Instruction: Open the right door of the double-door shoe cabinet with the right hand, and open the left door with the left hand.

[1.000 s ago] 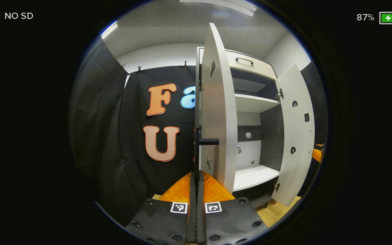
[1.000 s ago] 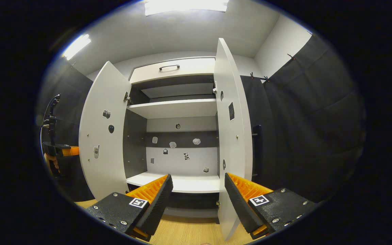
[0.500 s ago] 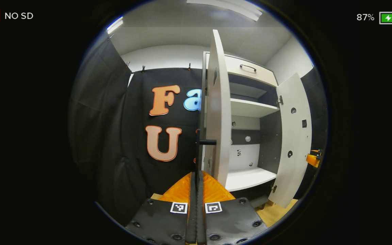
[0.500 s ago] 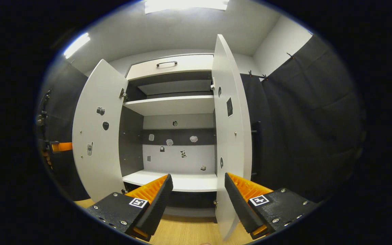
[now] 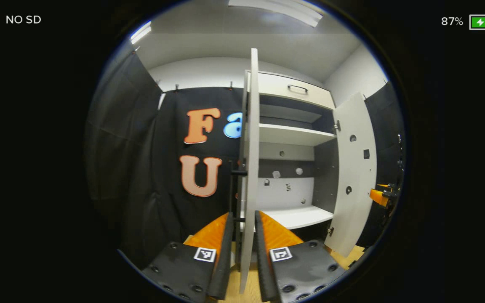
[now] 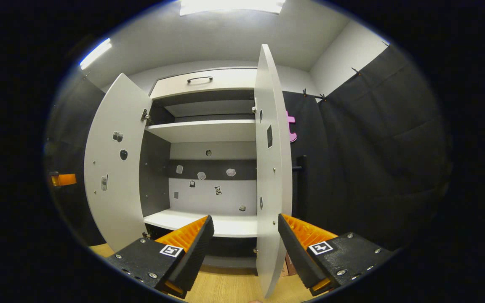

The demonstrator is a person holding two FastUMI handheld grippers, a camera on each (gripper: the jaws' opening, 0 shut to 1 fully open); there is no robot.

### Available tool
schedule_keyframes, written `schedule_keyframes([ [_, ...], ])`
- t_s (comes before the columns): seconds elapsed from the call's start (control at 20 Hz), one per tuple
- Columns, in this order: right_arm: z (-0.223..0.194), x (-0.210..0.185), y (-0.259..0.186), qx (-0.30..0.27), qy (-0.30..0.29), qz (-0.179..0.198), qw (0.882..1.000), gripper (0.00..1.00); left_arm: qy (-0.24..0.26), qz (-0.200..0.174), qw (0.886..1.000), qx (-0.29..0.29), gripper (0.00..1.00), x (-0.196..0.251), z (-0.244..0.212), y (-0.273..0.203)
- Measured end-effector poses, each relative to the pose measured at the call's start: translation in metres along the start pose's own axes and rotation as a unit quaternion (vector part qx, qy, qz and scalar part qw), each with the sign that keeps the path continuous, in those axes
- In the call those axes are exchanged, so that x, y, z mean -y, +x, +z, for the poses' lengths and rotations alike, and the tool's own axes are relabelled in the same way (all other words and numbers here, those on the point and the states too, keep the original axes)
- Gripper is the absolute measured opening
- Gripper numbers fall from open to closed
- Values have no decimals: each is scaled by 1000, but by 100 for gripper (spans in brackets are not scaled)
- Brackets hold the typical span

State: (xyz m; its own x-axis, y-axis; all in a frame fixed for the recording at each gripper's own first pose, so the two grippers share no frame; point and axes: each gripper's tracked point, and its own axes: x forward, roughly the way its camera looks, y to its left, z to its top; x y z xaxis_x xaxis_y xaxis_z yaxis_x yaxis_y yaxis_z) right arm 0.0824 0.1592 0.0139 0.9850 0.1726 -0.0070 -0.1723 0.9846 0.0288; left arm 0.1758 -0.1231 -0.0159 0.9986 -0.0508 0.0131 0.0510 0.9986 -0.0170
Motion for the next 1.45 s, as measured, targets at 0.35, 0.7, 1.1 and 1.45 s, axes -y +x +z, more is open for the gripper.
schedule_keyframes([
  [0.35,11,19,-13,6,-10,-9,1000,93,7,-12,1000,1,60,5,1,-4],
  [0.7,15,30,-18,12,-8,-17,1000,93,22,-3,1000,1,81,0,2,-7],
  [1.1,18,32,-17,14,-7,-17,1000,93,40,10,999,16,82,-6,8,-3],
  [1.45,18,30,-18,15,-6,-15,1000,93,42,8,999,17,82,-6,8,-2],
])
